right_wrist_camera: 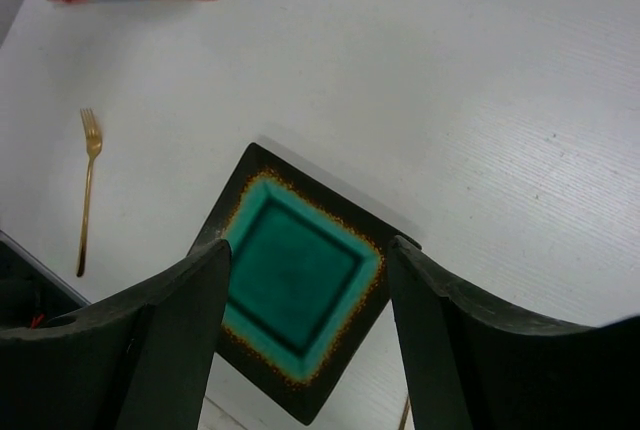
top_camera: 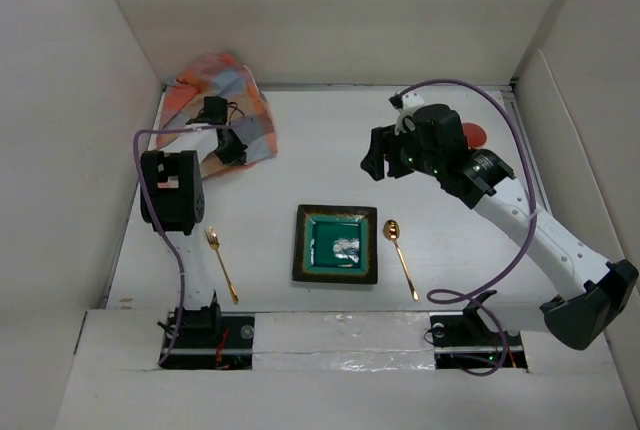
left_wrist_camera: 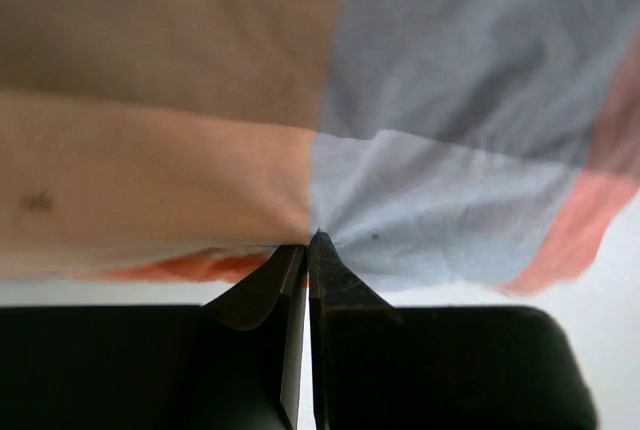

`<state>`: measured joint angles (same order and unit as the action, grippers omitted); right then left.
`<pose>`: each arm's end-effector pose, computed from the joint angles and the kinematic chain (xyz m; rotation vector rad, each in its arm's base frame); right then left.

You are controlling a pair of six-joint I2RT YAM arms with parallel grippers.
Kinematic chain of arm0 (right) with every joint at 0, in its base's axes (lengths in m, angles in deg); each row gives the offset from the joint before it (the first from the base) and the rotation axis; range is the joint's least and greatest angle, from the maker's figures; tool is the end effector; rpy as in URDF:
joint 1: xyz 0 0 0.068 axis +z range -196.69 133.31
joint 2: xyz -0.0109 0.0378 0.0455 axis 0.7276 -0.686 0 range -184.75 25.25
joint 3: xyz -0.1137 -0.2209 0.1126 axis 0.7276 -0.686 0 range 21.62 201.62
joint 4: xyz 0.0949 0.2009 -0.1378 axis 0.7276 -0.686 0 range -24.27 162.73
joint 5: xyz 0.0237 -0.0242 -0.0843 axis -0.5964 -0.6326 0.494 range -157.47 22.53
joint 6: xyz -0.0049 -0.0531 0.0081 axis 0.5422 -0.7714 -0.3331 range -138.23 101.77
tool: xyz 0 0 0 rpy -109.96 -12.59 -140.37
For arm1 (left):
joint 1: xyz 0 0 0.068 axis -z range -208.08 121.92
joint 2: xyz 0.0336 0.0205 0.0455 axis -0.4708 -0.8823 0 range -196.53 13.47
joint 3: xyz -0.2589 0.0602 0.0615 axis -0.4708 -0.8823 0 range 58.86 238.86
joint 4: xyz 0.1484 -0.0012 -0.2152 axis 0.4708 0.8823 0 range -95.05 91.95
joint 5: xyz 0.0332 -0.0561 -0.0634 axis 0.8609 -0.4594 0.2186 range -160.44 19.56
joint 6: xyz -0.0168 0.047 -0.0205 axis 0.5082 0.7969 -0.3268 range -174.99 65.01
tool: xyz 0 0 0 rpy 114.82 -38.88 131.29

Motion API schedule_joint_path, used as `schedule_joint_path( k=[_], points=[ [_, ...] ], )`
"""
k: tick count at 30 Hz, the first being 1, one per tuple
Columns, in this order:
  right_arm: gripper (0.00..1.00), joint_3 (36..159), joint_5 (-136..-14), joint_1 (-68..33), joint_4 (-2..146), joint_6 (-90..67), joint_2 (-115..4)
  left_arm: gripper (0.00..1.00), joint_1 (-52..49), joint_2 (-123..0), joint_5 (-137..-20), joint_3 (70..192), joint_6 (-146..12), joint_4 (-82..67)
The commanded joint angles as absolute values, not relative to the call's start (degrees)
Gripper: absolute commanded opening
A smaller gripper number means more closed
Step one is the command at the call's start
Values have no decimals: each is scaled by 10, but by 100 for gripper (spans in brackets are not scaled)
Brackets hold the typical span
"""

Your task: Set the dinner table for one person

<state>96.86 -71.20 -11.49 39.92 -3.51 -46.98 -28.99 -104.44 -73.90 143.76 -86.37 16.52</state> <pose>0.2242 0.1610 0.3832 -0.4211 2.1040 0.5880 0.4451 0.0050 0.1743 -0.6841 2.4520 -0.2880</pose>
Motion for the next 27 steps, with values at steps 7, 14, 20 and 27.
schedule_joint_path(
  k=[7, 14, 20, 27],
  points=[
    [71, 1052, -731, -136, 416, -47, -490, 0, -86, -1123, -920, 1588, -1003, 74],
    [26, 1043, -732, -136, 426, -30, -499, 43, -10, -1173, -995, 1807, -1061, 48],
    [0, 988, -734, -125, 454, -6, -516, 47, -122, -966, -864, 1582, -1007, 22],
    [13, 947, -703, -132, 460, 29, -596, 34, -217, -851, -617, 1445, -837, 166]
  ],
)
